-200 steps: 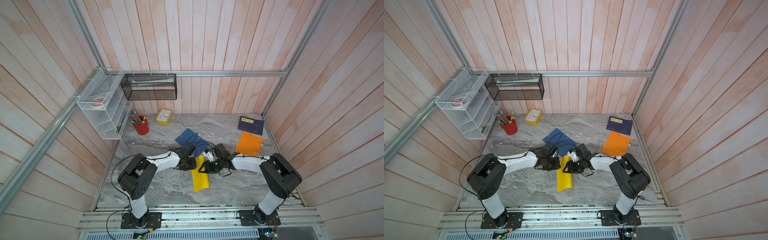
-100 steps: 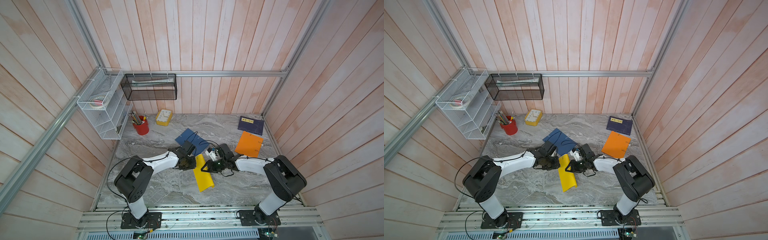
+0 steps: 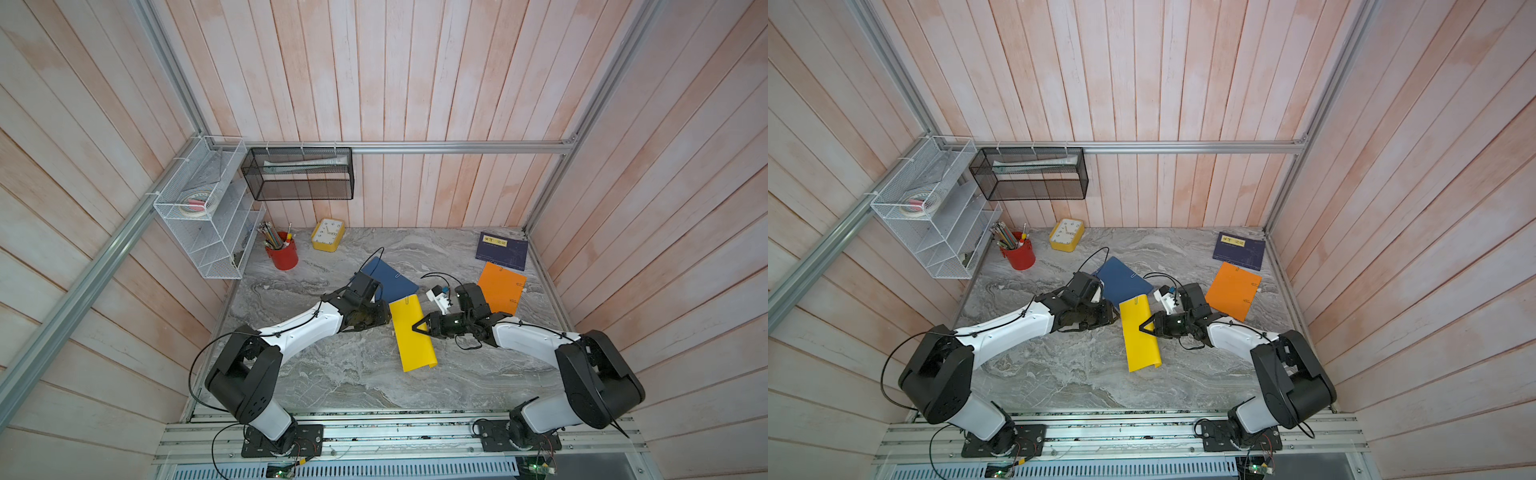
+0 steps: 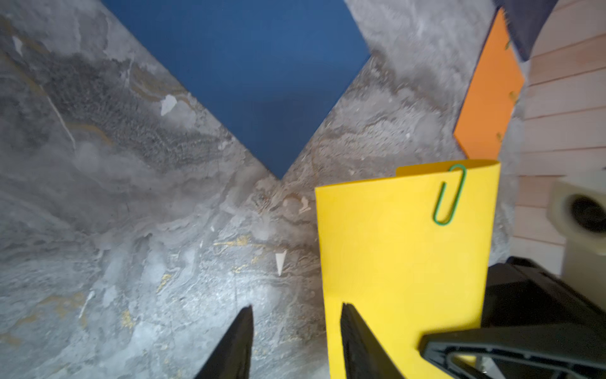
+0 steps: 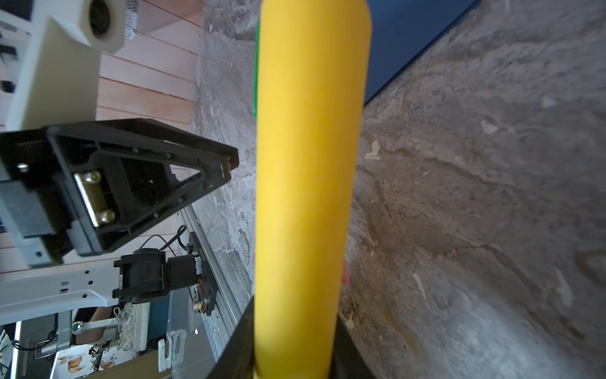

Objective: Unclip the paperclips from the documents
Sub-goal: Pick up the document from the center of the board.

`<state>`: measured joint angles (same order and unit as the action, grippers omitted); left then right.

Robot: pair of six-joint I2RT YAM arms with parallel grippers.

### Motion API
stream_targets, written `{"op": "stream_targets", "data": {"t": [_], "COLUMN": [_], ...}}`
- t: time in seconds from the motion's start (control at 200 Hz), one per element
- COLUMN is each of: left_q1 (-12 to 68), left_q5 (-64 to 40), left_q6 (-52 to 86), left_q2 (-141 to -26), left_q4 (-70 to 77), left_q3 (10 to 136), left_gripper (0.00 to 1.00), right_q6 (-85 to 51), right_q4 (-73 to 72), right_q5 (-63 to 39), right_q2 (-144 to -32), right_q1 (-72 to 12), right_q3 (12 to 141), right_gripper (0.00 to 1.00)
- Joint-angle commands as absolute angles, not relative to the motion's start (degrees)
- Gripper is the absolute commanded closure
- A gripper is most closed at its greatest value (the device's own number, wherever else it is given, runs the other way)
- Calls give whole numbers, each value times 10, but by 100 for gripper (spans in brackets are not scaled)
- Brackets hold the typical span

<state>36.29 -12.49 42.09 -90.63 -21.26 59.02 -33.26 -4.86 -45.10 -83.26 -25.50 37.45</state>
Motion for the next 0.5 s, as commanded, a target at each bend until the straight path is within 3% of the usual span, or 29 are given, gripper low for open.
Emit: {"op": "stream_targets", "data": {"t": [0.0, 0.245, 0.495], "left_q1": [361, 359, 357], "left_q5": [-168, -237, -240], "left_q6": [411, 417, 419], "left_q2": [-890, -891, -888], "left_q4": [-148, -67, -62], "left_q3": [579, 576, 563], "left_gripper": [48, 44, 44], "right_q6": [-335, -377, -448], "right_q4": [-59, -125, -223], "right_q5": [-495, -539, -563], "right_q2": [-804, -750, -724], "right_q1": [-237, -224, -216], "right_q3": [351, 309, 272], "right_gripper": [70, 70, 70]}}
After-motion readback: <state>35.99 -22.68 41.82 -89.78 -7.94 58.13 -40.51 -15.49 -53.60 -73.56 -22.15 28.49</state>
